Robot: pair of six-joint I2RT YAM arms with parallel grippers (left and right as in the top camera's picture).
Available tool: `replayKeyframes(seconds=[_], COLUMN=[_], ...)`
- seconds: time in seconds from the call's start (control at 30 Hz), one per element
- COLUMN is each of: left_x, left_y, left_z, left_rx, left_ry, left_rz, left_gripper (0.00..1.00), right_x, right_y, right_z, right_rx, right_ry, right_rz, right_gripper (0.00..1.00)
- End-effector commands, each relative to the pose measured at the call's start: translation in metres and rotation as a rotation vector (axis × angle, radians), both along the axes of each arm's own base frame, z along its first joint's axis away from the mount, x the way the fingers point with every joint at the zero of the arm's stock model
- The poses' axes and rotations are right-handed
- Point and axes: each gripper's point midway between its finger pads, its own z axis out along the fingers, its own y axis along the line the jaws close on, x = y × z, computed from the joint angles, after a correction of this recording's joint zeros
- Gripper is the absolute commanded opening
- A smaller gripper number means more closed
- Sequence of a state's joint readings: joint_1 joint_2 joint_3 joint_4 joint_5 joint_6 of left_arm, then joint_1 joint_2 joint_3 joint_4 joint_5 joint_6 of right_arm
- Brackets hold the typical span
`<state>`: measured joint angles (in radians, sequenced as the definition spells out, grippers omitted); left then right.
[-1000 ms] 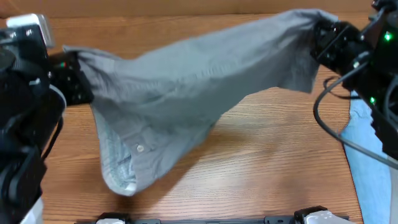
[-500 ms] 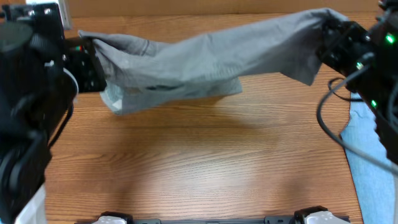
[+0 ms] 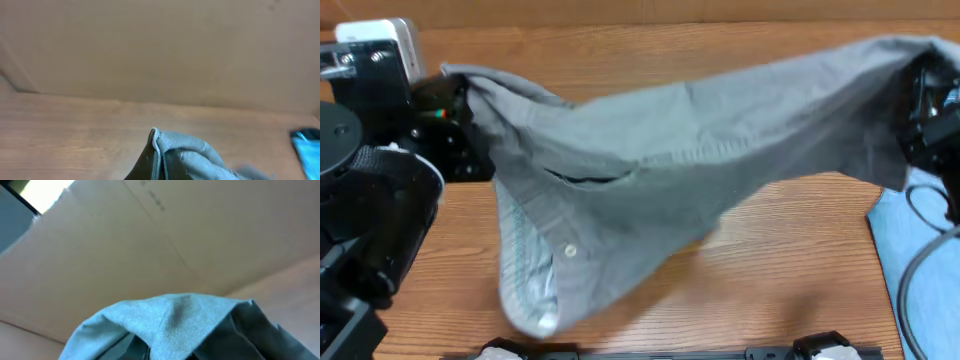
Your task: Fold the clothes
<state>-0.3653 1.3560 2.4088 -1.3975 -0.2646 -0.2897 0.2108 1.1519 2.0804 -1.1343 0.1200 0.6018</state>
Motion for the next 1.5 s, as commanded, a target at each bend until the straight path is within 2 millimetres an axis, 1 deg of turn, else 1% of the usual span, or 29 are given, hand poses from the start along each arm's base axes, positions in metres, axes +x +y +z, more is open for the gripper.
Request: replayKeyframes(seconds=[0.0,0.07,0.13,0.17,0.2,0.23,0.33,0.4,0.47,0.5,0.53,0.57,0.6,0.63,0.67,0.7,0.73,0.8,0.87,0.9,0.93,0.97,1.03,1.1,1.17,1.23,1.33,1.4,1.47], left_x=[0.035,0.060,0.088,0.114,0.127,0.144,0.186,0.216,0.240,0.253,0.264,0.274,0.279,0.283,0.283,0.282,0.280,0.277,0.274,0.270,0.266,0.258,0.247,0.233,0.229,0.226,0.215,0.208,0.199], left_y=[0.018,0.022,0.027,0.037,0.042,0.048,0.063,0.080,0.096,0.105,0.112,0.120,0.126,0.133,0.138,0.142,0.144,0.146,0.146,0.146,0.145,0.142,0.137,0.123,0.110,0.092,0.067,0.060,0.058], left_z=[-0.007,-0.025,-0.048,-0.075,-0.090,-0.111,-0.170,-0.212,-0.244,-0.261,-0.276,-0.292,-0.305,-0.317,-0.326,-0.331,-0.331,-0.325,-0.311,-0.299,-0.292,-0.278,-0.266,-0.261,-0.266,-0.282,-0.314,-0.338,-0.361], left_rx=[0.070,0.106,0.131,0.144,0.145,0.147,0.143,0.144,0.155,0.168,0.181,0.191,0.199,0.205,0.205,0.205,0.204,0.205,0.204,0.201,0.199,0.195,0.182,0.138,0.093,0.047,-0.047,-0.063,-0.060], left_ry=[0.017,0.077,0.151,0.231,0.273,0.330,0.479,0.556,0.594,0.608,0.622,0.634,0.653,0.673,0.691,0.705,0.713,0.707,0.684,0.667,0.657,0.646,0.647,0.678,0.709,0.766,0.896,0.993,1.089], left_rz=[0.168,0.213,0.251,0.294,0.315,0.329,0.342,0.375,0.399,0.403,0.404,0.409,0.412,0.417,0.423,0.428,0.433,0.435,0.435,0.436,0.437,0.432,0.409,0.344,0.281,0.184,0.073,0.053,0.053], left_gripper=[0.04,0.04,0.04,0.04,0.04,0.04,0.04,0.04,0.04,0.11,0.22,0.28,0.38,0.44,0.56,0.59,0.65,0.98,1.00,1.00,1.00,1.00,1.00,0.94,0.90,0.90,0.90,0.90,0.89], right_x=[0.045,0.076,0.112,0.142,0.157,0.175,0.218,0.247,0.269,0.282,0.293,0.300,0.306,0.309,0.310,0.309,0.306,0.301,0.293,0.288,0.284,0.275,0.263,0.249,0.240,0.231,0.217,0.205,0.187], right_y=[0.005,0.012,0.022,0.033,0.039,0.046,0.062,0.069,0.074,0.078,0.082,0.086,0.090,0.093,0.094,0.093,0.093,0.086,0.079,0.075,0.073,0.069,0.067,0.065,0.068,0.072,0.077,0.076,0.073], right_z=[-0.012,-0.030,-0.055,-0.080,-0.094,-0.113,-0.163,-0.199,-0.226,-0.242,-0.256,-0.267,-0.278,-0.289,-0.296,-0.300,-0.303,-0.298,-0.288,-0.281,-0.277,-0.268,-0.262,-0.261,-0.269,-0.281,-0.300,-0.310,-0.320], right_rx=[-0.012,-0.001,-0.008,-0.016,-0.018,-0.019,-0.023,-0.029,-0.032,-0.034,-0.038,-0.047,-0.062,-0.080,-0.096,-0.106,-0.121,-0.120,-0.116,-0.115,-0.114,-0.114,-0.118,-0.121,-0.123,-0.116,-0.099,-0.098,-0.111], right_ry=[0.044,0.103,0.174,0.237,0.269,0.309,0.405,0.456,0.484,0.494,0.503,0.507,0.514,0.528,0.540,0.554,0.566,0.574,0.578,0.577,0.579,0.583,0.596,0.635,0.681,0.741,0.837,0.903,0.984], right_rz=[-0.025,-0.028,-0.013,0.007,0.022,0.041,0.079,0.083,0.084,0.087,0.100,0.118,0.140,0.161,0.171,0.174,0.180,0.174,0.165,0.160,0.158,0.155,0.156,0.158,0.173,0.197,0.236,0.243,0.251], right_gripper=[0.04,0.04,0.04,0.04,0.04,0.04,0.04,0.04,0.04,0.08,0.15,0.29,0.49,0.75,0.91,1.00,1.00,1.00,1.00,1.00,1.00,1.00,1.00,1.00,1.00,1.00,1.00,1.00,1.00])
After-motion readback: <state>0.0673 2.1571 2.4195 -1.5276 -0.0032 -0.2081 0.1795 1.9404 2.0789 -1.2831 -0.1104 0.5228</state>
